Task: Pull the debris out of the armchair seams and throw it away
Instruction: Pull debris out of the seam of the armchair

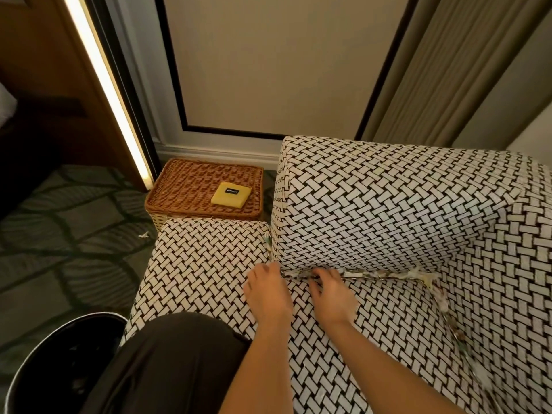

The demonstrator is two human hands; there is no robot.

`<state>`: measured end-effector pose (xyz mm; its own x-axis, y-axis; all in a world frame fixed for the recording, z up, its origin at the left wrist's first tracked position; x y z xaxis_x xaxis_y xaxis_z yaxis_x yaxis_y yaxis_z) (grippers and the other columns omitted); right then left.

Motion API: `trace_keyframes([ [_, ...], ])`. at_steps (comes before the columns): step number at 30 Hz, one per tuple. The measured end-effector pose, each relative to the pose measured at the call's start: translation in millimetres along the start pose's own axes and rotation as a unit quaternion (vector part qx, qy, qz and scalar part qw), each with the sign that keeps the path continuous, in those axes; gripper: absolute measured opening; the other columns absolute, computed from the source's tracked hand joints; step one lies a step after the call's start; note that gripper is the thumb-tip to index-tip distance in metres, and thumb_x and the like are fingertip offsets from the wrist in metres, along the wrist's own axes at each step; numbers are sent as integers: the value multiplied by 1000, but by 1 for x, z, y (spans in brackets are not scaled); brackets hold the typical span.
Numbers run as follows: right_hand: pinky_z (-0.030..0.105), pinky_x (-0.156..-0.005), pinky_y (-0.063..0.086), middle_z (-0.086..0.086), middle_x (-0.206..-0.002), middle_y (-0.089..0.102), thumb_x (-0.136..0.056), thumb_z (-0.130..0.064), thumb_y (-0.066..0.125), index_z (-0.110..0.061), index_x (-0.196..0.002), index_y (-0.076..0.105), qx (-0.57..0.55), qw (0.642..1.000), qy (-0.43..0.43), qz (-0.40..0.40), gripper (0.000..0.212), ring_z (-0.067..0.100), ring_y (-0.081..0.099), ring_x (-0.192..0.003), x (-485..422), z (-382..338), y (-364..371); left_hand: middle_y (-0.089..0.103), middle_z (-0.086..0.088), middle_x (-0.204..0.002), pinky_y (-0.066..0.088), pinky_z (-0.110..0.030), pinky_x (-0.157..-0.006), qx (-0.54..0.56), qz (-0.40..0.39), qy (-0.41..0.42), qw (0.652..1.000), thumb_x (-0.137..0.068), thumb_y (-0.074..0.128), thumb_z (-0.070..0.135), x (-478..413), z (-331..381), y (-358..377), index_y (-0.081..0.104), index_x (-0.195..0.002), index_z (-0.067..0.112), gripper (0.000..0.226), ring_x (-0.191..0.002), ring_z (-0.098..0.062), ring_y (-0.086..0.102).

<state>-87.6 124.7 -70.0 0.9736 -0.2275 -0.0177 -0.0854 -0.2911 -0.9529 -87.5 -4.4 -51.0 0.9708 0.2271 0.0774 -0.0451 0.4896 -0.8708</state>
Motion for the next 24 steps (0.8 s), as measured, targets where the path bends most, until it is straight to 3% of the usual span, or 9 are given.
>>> trace_keyframes([
  [7, 17, -62, 48, -9, -124, 52, -94, -38, 47, -29, -121, 55, 33, 998, -36, -28, 29, 11, 64, -84, -7, -8, -2, 54, 1, -125, 38, -37, -103, -86, -30, 93, 992, -89, 56, 17, -14, 1, 3, 47, -127, 22, 39, -121, -17, 45],
  [11, 19, -63, 52, -8, -125, 51, -95, -39, 45, -31, -121, 55, 41, 997, -45, -36, 29, 11, 64, -80, -9, -8, -2, 58, -1, -114, 49, -30, -88, -143, -81, 130, 978, -87, 57, 6, -27, 7, -3, 57, -115, 15, 29, -106, -16, 54],
  [18, 24, -64, 49, -6, -125, 49, -96, -38, 42, -30, -121, 55, 44, 997, -42, -37, 29, 17, 64, -84, -9, -10, -2, 56, -9, -115, 50, -33, -87, -284, -139, 190, 929, -89, 50, 1, -42, 18, -4, 54, -115, 8, 28, -105, -23, 55],
  [24, 25, -59, 46, -5, -122, 50, -96, -38, 41, -27, -118, 57, 37, 998, -47, -30, 29, 19, 64, -81, -8, -10, -1, 56, -9, -117, 48, -35, -86, -318, -143, 211, 913, -89, 49, 1, -46, 20, -6, 52, -117, 9, 29, -109, -25, 55],
])
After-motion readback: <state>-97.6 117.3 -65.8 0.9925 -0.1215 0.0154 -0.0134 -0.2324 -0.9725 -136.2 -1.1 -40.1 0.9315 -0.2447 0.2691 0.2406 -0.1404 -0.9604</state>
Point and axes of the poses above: each hand's wrist, its own x-axis away from the middle knuckle, its own y-axis out of the palm, z = x × y, the point moved 4 cm from there along -x, towards the middle knuckle
